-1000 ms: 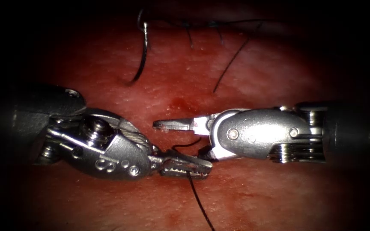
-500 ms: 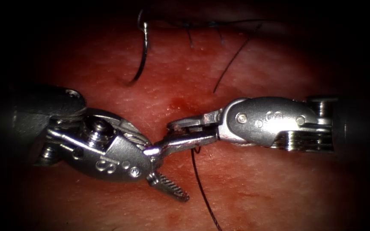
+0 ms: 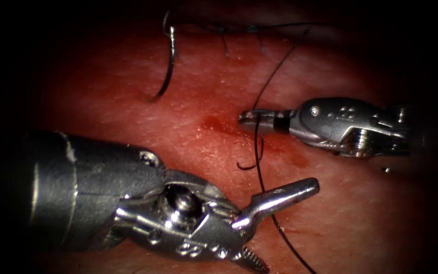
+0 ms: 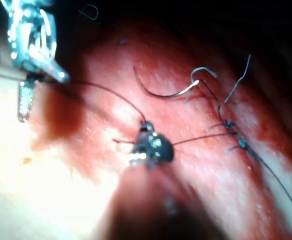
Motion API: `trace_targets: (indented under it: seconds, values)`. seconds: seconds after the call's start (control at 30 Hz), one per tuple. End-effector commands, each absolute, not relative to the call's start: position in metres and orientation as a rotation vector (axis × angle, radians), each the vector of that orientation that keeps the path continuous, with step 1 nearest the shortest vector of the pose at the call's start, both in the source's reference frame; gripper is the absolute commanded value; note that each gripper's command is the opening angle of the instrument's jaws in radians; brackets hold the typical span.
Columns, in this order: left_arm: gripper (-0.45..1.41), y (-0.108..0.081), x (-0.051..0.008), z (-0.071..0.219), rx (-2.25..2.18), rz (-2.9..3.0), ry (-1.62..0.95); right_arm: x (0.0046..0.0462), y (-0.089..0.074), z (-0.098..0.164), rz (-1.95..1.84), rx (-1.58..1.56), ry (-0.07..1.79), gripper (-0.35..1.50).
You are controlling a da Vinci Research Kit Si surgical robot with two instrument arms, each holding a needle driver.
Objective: Wound Closure
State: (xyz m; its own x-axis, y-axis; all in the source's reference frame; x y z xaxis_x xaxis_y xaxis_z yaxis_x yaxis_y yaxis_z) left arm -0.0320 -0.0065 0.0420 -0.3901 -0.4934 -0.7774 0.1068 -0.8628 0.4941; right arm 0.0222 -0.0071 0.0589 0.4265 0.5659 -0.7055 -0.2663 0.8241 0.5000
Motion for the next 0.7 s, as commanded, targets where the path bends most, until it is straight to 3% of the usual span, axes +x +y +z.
trace_targets:
  seconds: [0.03,0.47,0.57,0.63,0.67,0.7]
  values:
    - [0.99,-0.0066,-0.0332,0.0419,1.463,-2.284,-0.567,0.0229,-0.0072,0.0601,0.526,0.335,0.992,-0.35]
    - [0.91,-0.008,-0.0338,0.0401,1.435,-2.271,-0.606,0.0213,-0.0065,0.0614,0.553,0.326,0.975,-0.35]
    - [0.78,-0.008,-0.0337,0.0398,1.434,-2.272,-0.605,0.0213,-0.0065,0.0614,0.554,0.326,0.975,-0.35]
    - [0.47,-0.008,-0.0339,0.0397,1.437,-2.275,-0.612,0.0214,-0.0065,0.0614,0.554,0.325,0.975,-0.35]
    - [0.11,-0.0079,-0.034,0.0396,1.434,-2.278,-0.613,0.0214,-0.0065,0.0614,0.554,0.325,0.975,-0.35]
    - [-0.45,-0.0076,-0.034,0.0395,1.455,-2.27,-0.621,0.0215,-0.0065,0.0614,0.554,0.325,0.975,-0.35]
